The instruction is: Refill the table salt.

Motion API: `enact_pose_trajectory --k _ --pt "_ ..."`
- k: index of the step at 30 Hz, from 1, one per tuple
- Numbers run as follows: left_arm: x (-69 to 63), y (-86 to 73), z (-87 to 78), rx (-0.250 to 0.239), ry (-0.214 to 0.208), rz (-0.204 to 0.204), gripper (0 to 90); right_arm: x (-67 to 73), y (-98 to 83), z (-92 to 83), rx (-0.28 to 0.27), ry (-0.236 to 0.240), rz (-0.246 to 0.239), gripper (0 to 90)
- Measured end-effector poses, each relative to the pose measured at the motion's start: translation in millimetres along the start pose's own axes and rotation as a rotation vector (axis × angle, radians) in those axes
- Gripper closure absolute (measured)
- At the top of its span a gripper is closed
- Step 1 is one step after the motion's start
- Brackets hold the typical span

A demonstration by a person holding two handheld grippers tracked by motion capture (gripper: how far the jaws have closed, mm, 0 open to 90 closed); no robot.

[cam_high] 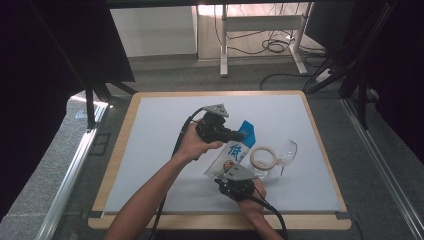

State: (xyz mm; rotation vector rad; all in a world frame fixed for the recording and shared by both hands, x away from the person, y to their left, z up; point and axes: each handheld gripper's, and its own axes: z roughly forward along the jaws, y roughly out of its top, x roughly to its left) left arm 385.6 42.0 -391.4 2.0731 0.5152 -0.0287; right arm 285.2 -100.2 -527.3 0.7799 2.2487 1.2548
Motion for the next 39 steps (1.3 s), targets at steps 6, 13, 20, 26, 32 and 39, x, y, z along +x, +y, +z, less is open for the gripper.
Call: enact_pose_trajectory --k 6,13,20,26,32,39 --pt "-2.0 2.6 2.0 0.005 -0.004 0.001 90.0 -0.1 -1.0 -1.2 -0.012 -0.007 0.009 59.7" --pt "-1.9 8.7 6.3 0.012 -0.017 0.009 90.0 1.0 0.5 -4.3 -0.027 -0.03 0.029 59.9" --pt "-2.9 17.5 14.9 0.025 -0.027 0.018 90.0 -2.0 1.3 -7.8 -0.039 -0.048 0.054 60.1" --pt "-2.2 22.9 20.3 0.038 -0.036 0.024 90.0 -4.0 1.7 -9.3 -0.042 -0.057 0.073 60.1" --pt "-2.8 29.2 25.7 0.065 -0.037 0.035 90.0 -5.8 2.8 -10.8 -0.054 -0.058 0.093 60.3" --pt "-1.2 32.9 30.4 0.081 -0.044 0.036 90.0 -6.9 4.1 -11.1 -0.067 -0.057 0.106 60.4"
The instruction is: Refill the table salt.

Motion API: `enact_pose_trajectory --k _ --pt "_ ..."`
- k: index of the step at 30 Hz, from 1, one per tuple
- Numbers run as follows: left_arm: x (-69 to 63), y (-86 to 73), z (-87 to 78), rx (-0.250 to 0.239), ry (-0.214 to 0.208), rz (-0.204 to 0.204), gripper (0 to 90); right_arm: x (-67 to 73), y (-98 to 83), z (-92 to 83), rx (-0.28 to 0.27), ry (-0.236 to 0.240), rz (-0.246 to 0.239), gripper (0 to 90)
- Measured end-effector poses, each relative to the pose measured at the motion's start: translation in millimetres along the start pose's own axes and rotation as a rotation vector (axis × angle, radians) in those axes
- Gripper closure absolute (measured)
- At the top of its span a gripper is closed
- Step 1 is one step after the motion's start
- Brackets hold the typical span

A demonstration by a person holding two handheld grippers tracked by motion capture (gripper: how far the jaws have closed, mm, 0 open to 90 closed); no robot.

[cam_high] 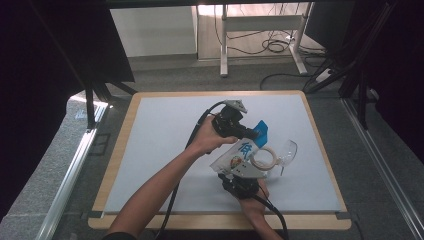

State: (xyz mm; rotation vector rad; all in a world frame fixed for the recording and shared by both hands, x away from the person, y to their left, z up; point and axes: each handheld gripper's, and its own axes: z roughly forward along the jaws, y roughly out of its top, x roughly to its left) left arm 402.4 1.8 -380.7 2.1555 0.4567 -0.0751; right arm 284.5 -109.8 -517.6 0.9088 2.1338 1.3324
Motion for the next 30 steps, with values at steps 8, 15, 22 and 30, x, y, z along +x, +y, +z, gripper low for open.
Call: enact_pose_trajectory --k 8,15,22,30 --pt "-1.1 5.1 2.9 0.007 0.002 0.014 90.0 -1.8 1.1 -1.5 -0.007 -0.006 0.009 60.4" --pt "-0.4 6.7 5.4 0.01 -0.003 0.021 90.0 -2.7 1.0 -2.1 -0.007 -0.012 0.013 60.4" --pt "0.4 10.2 8.5 0.031 -0.006 0.025 90.0 -2.2 1.9 -2.8 -0.014 -0.014 0.024 60.7" --pt "0.5 14.0 13.8 0.057 -0.001 0.036 90.0 0.2 4.0 -3.7 -0.019 -0.021 0.048 61.0"
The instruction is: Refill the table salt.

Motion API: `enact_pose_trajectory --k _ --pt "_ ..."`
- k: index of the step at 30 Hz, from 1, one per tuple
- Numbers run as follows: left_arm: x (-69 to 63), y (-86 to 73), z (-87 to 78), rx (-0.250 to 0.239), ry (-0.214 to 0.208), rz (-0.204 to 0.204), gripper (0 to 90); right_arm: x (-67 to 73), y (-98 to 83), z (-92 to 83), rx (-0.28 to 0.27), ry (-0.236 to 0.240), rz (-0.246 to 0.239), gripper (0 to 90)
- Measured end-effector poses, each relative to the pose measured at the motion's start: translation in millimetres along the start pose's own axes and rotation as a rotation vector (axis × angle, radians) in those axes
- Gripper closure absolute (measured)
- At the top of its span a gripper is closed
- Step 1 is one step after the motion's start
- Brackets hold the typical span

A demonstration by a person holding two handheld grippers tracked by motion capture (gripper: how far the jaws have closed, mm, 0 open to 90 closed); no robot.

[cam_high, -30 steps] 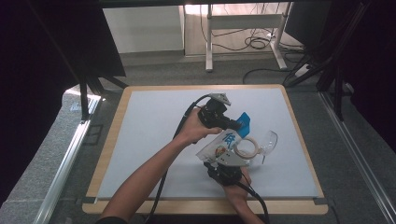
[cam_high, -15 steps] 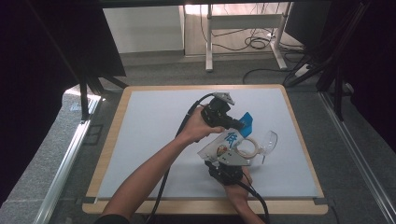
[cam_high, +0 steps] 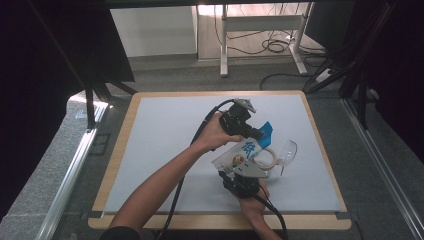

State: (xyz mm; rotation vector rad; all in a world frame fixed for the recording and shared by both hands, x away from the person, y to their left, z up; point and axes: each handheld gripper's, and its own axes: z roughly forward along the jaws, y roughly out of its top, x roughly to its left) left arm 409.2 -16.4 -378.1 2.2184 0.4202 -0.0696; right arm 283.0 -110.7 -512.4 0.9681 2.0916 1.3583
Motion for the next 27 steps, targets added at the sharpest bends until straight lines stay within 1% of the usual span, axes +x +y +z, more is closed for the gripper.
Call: enact_pose_trajectory --k 7,14,19,27 --pt "1.8 2.3 3.8 0.01 -0.001 0.001 90.0 -0.1 2.2 -1.4 -0.006 0.003 0.011 61.0" --pt "1.2 6.4 8.2 0.026 0.001 0.006 90.0 -1.8 4.6 -2.9 -0.02 0.025 0.044 61.0" --pt "0.7 9.5 10.5 0.03 0.002 0.013 90.0 -3.6 5.6 -3.3 -0.035 0.027 0.062 61.0" --pt "0.4 11.8 14.3 0.041 0.0 0.016 90.0 -5.1 7.5 -5.4 -0.043 0.045 0.091 61.0"
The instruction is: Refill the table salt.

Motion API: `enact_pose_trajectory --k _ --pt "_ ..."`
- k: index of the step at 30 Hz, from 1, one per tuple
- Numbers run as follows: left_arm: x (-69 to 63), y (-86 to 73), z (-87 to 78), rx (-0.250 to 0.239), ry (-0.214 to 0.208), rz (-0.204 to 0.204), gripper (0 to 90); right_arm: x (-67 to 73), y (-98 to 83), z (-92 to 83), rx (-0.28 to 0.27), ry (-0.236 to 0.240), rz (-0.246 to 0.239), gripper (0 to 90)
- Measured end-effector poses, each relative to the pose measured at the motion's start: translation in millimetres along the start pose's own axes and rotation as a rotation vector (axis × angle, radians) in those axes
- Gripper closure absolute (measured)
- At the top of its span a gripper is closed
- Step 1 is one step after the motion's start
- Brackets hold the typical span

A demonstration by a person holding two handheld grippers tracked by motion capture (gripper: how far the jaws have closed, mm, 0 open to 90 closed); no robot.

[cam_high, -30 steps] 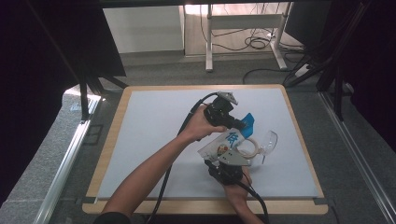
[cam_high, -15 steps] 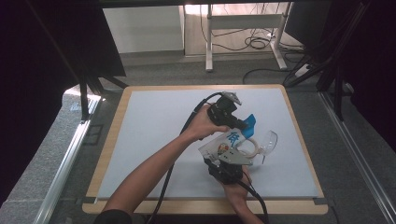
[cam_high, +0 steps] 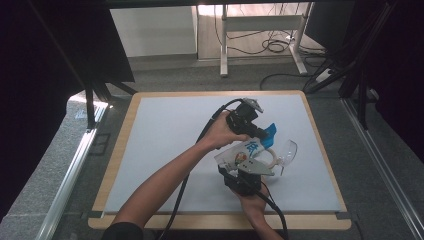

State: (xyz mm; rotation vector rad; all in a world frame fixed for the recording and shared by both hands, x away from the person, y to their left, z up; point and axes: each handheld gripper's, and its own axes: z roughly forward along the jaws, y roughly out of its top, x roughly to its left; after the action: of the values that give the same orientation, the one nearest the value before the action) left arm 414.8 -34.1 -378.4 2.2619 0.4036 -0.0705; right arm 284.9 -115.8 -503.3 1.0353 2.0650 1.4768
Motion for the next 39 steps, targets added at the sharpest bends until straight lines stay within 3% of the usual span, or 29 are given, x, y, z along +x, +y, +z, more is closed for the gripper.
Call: enact_pose_trajectory --k 19,27,39 --pt "-0.9 2.3 -0.1 0.001 -0.003 0.005 90.0 0.3 1.3 -1.8 -0.011 0.003 0.007 61.0" --pt "-1.4 2.9 0.8 0.0 -0.008 0.011 90.0 2.7 2.8 -2.2 -0.022 -0.017 -0.034 61.4" --pt "1.7 5.5 5.4 0.008 -0.025 0.009 90.0 3.9 4.3 -2.9 -0.039 -0.031 -0.002 61.3"
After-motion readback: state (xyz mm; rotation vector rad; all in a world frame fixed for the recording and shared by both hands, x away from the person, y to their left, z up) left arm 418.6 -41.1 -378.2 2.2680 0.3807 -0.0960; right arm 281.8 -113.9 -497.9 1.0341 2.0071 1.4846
